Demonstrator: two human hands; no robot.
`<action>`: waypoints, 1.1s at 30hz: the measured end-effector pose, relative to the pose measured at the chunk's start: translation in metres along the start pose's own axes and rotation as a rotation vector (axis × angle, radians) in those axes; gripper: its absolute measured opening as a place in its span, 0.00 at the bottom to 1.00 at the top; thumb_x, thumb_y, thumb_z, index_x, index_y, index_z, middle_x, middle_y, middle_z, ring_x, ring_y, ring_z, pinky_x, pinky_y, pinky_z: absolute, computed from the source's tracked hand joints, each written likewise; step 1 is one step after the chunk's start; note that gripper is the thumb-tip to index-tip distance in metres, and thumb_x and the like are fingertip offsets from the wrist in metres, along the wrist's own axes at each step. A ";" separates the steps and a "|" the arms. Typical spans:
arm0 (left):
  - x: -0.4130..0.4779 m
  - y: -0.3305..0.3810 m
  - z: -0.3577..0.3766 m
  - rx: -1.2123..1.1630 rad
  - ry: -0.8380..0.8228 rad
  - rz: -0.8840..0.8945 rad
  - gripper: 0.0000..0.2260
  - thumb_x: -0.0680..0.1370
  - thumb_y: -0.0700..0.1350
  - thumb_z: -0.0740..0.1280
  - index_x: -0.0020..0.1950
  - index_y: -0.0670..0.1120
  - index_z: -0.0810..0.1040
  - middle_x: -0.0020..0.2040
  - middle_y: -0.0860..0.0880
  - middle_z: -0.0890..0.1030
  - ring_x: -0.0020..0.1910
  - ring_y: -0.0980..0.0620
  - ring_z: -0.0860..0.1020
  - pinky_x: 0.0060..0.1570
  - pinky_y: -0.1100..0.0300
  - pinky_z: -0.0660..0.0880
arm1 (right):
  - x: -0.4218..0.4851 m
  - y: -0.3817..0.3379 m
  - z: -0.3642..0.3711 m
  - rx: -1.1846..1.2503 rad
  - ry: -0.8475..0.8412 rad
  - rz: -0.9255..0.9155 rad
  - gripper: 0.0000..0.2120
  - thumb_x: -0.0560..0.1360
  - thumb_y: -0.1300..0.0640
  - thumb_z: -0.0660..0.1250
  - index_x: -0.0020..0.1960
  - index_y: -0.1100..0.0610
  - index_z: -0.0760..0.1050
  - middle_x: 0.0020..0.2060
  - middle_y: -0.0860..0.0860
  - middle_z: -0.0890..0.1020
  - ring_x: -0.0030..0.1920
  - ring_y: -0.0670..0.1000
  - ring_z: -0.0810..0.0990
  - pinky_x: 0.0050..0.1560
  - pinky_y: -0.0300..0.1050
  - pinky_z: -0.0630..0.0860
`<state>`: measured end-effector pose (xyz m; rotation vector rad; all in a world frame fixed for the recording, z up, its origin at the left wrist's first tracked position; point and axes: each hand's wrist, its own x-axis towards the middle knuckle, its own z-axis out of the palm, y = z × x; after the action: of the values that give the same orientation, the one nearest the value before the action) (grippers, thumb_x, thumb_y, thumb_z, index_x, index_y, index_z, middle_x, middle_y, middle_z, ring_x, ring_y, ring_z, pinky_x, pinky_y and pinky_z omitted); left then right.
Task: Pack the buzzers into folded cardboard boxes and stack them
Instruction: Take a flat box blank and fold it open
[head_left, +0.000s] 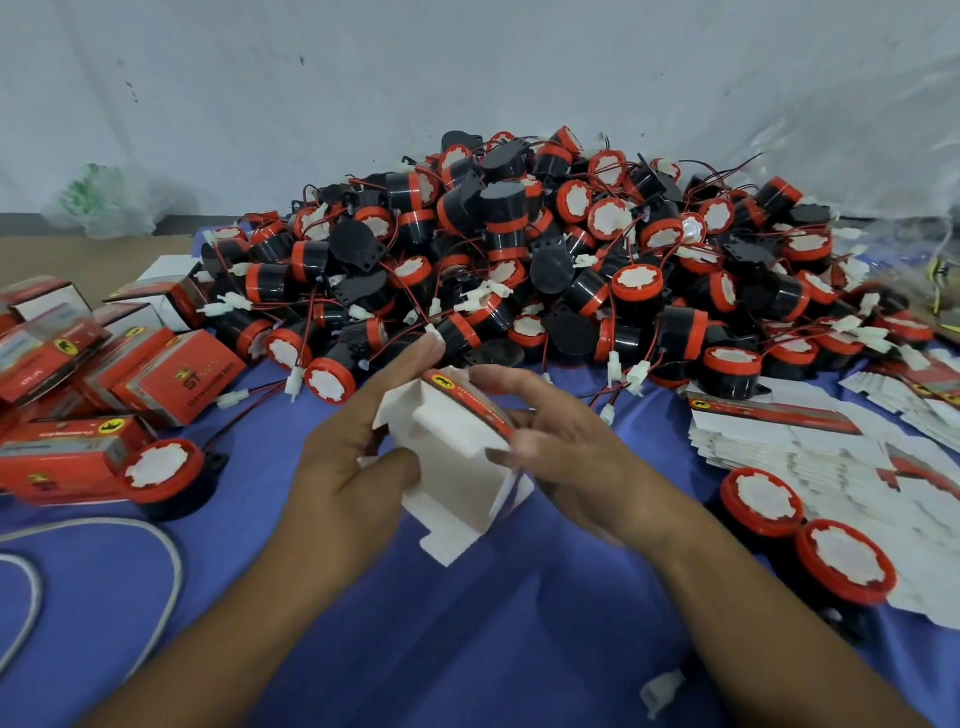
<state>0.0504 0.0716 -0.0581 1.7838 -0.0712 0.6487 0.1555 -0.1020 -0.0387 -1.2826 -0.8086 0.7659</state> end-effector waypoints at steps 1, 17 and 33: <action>0.000 -0.001 -0.001 -0.024 0.021 -0.028 0.35 0.66 0.30 0.58 0.69 0.55 0.75 0.62 0.65 0.79 0.63 0.67 0.75 0.52 0.74 0.73 | -0.001 -0.001 -0.003 0.024 -0.024 0.012 0.42 0.63 0.44 0.80 0.72 0.49 0.66 0.57 0.53 0.84 0.60 0.55 0.82 0.58 0.47 0.77; 0.004 0.010 -0.011 -0.479 -0.300 -0.264 0.26 0.73 0.59 0.74 0.69 0.54 0.78 0.66 0.50 0.78 0.65 0.47 0.77 0.58 0.54 0.76 | -0.003 -0.007 -0.002 0.366 -0.019 0.021 0.27 0.63 0.58 0.82 0.60 0.55 0.80 0.55 0.59 0.83 0.49 0.57 0.84 0.48 0.53 0.82; 0.007 0.008 -0.007 -0.159 -0.363 -0.249 0.30 0.67 0.63 0.76 0.69 0.65 0.73 0.40 0.56 0.76 0.40 0.55 0.76 0.41 0.62 0.74 | 0.001 0.001 0.016 0.109 0.151 -0.019 0.11 0.69 0.64 0.68 0.48 0.51 0.82 0.43 0.61 0.80 0.42 0.60 0.74 0.42 0.52 0.69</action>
<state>0.0510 0.0776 -0.0467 1.7020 -0.1405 0.1328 0.1419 -0.0930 -0.0384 -1.2182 -0.6483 0.6801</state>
